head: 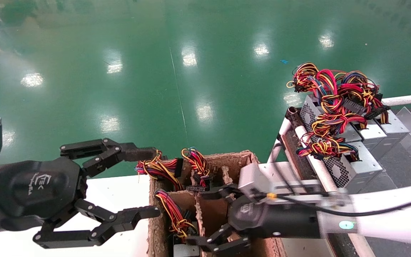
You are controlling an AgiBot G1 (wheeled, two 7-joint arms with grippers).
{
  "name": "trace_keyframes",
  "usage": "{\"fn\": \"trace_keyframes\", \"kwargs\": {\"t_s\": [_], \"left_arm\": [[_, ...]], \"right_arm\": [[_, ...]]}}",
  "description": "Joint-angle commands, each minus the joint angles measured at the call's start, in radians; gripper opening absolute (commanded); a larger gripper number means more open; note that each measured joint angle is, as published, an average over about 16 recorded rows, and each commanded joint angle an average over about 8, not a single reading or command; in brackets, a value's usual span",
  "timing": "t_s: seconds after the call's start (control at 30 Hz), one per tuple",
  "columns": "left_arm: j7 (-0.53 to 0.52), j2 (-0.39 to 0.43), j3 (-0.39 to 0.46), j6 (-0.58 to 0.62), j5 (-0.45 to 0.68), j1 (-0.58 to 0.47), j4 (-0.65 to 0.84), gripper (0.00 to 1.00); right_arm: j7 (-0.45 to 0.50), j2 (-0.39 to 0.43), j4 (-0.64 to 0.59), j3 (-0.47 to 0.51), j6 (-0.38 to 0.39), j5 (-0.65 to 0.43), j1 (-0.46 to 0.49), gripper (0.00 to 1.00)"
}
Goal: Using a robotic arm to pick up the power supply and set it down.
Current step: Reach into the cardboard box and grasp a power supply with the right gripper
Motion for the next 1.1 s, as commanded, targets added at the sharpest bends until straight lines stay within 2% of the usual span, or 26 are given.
{"fn": "trace_keyframes", "kwargs": {"t_s": [0.03,0.53,0.77,1.1], "left_arm": [[0.000,0.000,0.000,0.000,0.000,0.000,0.000,1.00],[0.000,0.000,0.000,0.000,0.000,0.000,0.000,1.00],[0.000,0.000,0.000,0.000,0.000,0.000,0.000,1.00],[0.000,0.000,0.000,0.000,0.000,0.000,0.000,1.00]], "right_arm": [[-0.018,-0.043,-0.046,-0.017,-0.004,-0.017,0.013,0.00],[-0.134,-0.178,-0.257,-0.069,0.022,-0.099,0.080,0.00],[-0.165,-0.199,-0.257,-0.079,0.086,-0.137,0.085,0.00],[-0.151,-0.195,-0.220,-0.073,0.098,-0.129,0.073,0.00]]}}
